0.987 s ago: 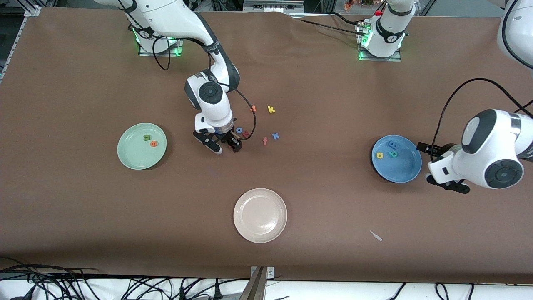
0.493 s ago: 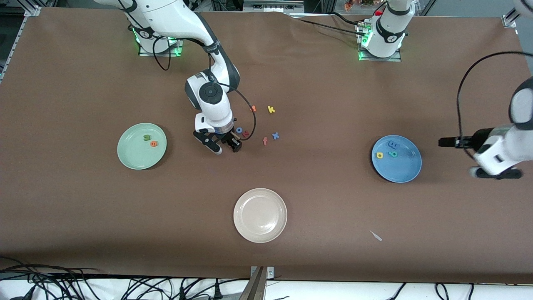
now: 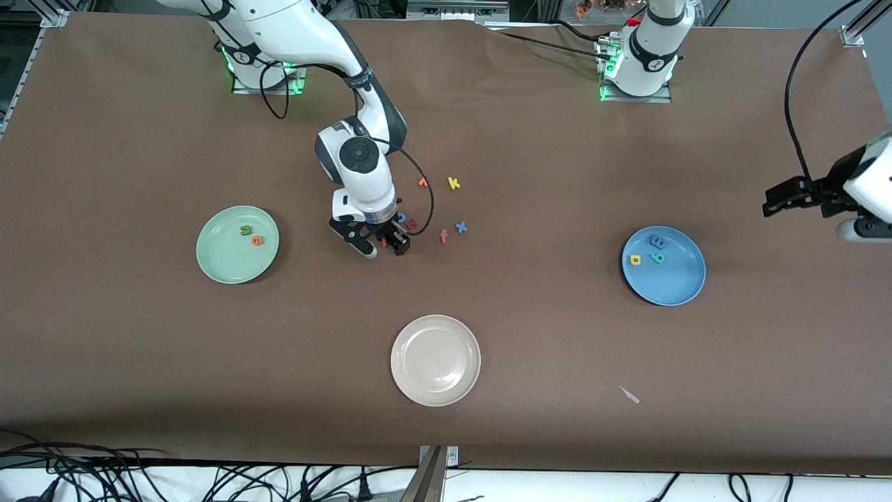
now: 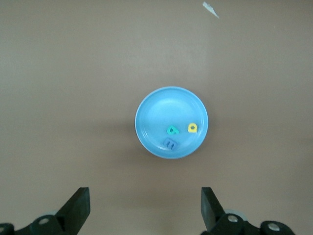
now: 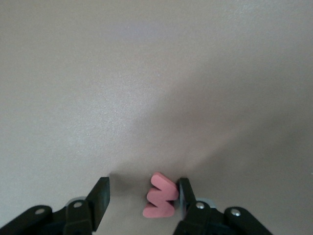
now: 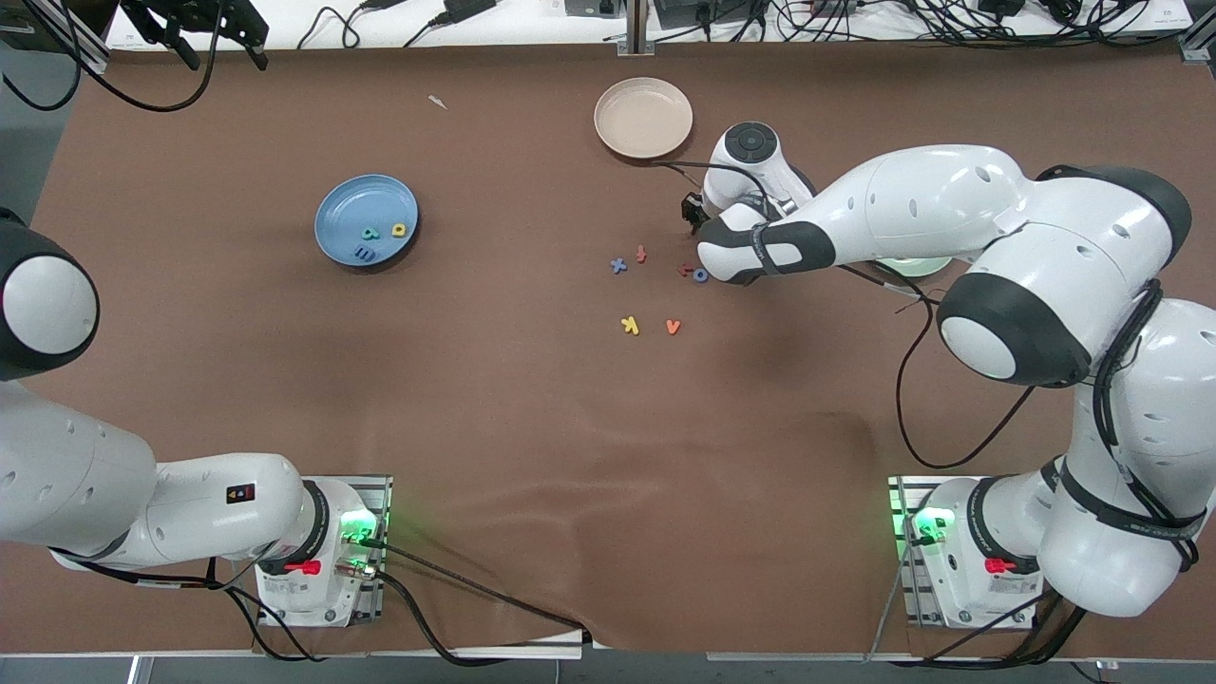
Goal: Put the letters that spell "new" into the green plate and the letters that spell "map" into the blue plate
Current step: 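Retract the left gripper to rest while the right gripper grasps pink letter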
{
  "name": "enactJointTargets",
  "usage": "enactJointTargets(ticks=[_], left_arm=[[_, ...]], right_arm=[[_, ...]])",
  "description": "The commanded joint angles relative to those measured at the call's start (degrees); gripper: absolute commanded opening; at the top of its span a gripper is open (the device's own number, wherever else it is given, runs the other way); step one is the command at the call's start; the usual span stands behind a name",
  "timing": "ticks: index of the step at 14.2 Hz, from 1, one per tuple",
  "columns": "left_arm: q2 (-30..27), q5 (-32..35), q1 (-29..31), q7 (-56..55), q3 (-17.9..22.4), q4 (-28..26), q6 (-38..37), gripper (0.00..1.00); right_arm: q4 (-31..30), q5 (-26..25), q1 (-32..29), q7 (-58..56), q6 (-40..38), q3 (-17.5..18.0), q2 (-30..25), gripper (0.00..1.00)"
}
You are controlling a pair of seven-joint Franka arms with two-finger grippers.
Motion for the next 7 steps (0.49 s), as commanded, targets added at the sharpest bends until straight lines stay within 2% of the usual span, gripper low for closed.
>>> enactJointTargets(ticks=[1, 3, 4, 6, 7], left_arm=[[-1.4, -0.7, -3.1, 0.7, 2.0, -2.1, -0.9, 1.0], [-2.2, -1.4, -2.9, 1.1, 2.1, -2.1, -1.0, 1.0], [-2.1, -1.4, -2.9, 1.1, 1.9, -1.9, -1.8, 1.0], [-1.9, -1.5, -2.9, 1.1, 1.7, -1.6, -2.9, 1.0], [-1.9, -1.9, -2.9, 1.1, 1.8, -1.5, -2.9, 1.0]], right_arm=[[1.5, 0.4, 0.8, 0.9, -0.1, -0.4, 1.6, 0.53], [1.4, 0.4, 0.8, 0.7, -0.1, -0.4, 1.6, 0.31], [1.4, 0.4, 0.8, 0.7, -0.1, -0.4, 1.7, 0.15], [1.4, 0.4, 0.8, 0.2, -0.1, -0.4, 1.8, 0.02], [1.4, 0.4, 0.7, -0.3, -0.2, -0.4, 1.8, 0.0]])
